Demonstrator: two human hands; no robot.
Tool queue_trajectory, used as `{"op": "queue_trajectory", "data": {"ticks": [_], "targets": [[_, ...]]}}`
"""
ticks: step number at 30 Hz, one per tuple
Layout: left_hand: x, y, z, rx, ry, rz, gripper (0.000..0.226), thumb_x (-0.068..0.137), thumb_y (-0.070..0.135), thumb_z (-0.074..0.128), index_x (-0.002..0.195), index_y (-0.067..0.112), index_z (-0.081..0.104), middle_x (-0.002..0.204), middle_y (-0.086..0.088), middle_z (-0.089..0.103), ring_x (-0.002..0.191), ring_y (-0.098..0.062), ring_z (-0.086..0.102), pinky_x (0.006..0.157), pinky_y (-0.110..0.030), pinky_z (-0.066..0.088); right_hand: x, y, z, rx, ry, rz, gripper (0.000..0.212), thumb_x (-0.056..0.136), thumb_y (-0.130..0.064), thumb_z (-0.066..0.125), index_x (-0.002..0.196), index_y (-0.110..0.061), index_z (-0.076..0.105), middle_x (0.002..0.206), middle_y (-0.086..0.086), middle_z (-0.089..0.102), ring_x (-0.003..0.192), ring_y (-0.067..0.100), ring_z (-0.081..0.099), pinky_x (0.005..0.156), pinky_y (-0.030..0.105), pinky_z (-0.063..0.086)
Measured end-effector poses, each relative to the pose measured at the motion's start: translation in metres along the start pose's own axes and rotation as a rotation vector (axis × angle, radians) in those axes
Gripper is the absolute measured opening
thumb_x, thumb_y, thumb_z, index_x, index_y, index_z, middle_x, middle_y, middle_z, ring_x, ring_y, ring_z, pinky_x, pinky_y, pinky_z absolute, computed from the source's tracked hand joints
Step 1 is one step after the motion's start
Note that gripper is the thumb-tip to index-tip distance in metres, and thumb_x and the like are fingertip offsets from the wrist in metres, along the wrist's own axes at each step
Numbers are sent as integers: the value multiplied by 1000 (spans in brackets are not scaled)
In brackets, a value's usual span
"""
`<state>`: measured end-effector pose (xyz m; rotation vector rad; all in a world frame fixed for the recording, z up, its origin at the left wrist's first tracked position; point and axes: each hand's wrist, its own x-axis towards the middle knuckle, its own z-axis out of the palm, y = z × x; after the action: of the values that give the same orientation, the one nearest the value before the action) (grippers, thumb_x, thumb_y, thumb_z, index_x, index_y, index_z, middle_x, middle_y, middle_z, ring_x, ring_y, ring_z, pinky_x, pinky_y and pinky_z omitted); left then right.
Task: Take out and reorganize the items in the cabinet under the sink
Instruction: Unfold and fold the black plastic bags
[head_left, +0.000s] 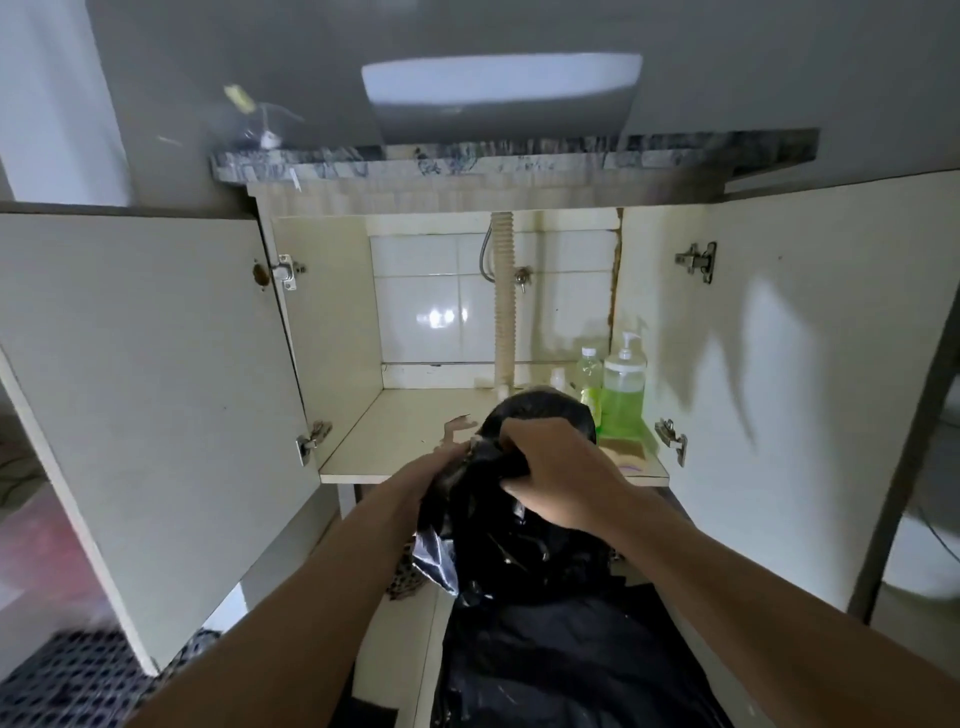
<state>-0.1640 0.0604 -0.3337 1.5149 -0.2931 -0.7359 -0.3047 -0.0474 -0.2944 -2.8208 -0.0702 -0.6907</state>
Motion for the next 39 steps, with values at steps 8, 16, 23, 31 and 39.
{"op": "queue_trajectory", "data": {"ticks": [8,16,23,31,39], "targets": [[-28,20,-4,328,118,392,15,87,12,66,99,16,74,90,-13,72,80,-25,67,79,-35,53,-12,7,-14,114,-854,275,39,78,-35,73,106,-14,57,83,-5,70,68,-1,63,62,14,48],[-54,46,1,531,-245,602,13,88,14,64,95,15,75,101,-8,73,98,-20,66,96,-29,45,-8,48,7,350,-370,383,84,78,-3,62,142,-40,23,129,-13,41,108,20,57,94,35,48],[-71,57,-2,570,-414,510,17,87,6,63,102,6,72,104,-14,70,98,-17,63,95,-29,44,6,48,21,658,-161,314,90,79,3,70,147,-23,18,138,-5,38,134,11,31,107,30,39],[-55,51,-27,791,-118,585,12,82,11,70,89,19,75,83,2,70,79,-10,61,78,-23,44,1,47,14,325,-339,407,10,81,-11,65,85,-20,61,82,3,61,73,13,57,67,25,44],[-39,48,-36,1133,156,626,76,69,24,83,134,23,43,143,-2,44,126,-21,45,102,-28,34,7,25,4,-12,135,112,26,79,-5,64,64,-11,43,57,1,43,50,13,35,51,27,29]]}}
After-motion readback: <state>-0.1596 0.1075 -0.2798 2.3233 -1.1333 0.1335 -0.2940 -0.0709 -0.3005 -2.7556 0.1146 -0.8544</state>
